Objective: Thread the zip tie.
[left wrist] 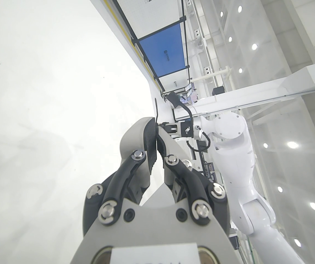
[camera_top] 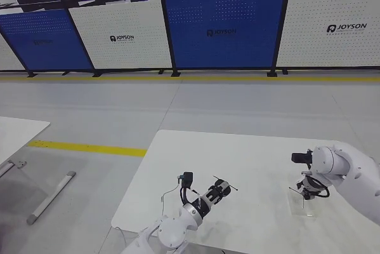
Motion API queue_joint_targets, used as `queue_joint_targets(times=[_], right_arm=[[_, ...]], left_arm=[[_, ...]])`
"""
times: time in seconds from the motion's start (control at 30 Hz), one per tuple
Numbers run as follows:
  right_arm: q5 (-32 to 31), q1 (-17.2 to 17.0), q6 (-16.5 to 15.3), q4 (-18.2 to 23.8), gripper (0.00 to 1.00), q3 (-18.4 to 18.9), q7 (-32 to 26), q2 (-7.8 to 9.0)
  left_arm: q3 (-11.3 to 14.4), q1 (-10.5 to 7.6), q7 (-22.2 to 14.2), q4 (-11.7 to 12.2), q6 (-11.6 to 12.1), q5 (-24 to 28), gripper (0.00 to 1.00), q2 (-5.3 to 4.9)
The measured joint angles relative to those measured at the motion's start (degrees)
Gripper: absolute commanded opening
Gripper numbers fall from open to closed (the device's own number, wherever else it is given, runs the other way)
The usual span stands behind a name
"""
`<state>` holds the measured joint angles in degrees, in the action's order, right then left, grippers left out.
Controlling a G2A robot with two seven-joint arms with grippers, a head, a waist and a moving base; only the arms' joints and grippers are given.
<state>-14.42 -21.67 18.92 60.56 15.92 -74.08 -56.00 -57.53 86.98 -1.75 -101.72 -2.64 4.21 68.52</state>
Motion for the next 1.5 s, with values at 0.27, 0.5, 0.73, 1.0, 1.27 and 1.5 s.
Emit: queue_joint_targets(times=[0.27, 0.5, 0.73, 1.0, 1.27, 1.5], right_arm=[[2.35, -3.15, -1.48, 4.85, 0.00, 5.00, 2.85, 3.98], [2.31, -3.13, -1.45, 4.82, 0.00, 4.97, 2.84, 3.96], [4.82, -4.67, -3.17, 4.41, 0.00, 7.31, 7.23, 4.26], [5.41, -12.65, -5.56, 13.48, 0.00, 16.68, 20.90, 9.28], [5.34, -20.98, -7.34, 22.92, 0.00, 23.72, 24.93, 13.59], [5.31, -20.90, -7.31, 22.85, 0.00, 23.64, 24.93, 13.56]], left_arm=[[0.00, 0.00, 0.00, 0.00, 0.00, 0.00, 0.00, 0.00], [0.00, 0.00, 0.00, 0.00, 0.00, 0.00, 0.00, 0.00], [0.00, 0.00, 0.00, 0.00, 0.00, 0.00, 0.00, 0.00], [0.00, 0.00, 0.00, 0.00, 0.00, 0.00, 0.00, 0.00], [0.00, 0.00, 0.00, 0.00, 0.00, 0.00, 0.00, 0.00], [0.00, 0.00, 0.00, 0.00, 0.00, 0.00, 0.00, 0.00]])
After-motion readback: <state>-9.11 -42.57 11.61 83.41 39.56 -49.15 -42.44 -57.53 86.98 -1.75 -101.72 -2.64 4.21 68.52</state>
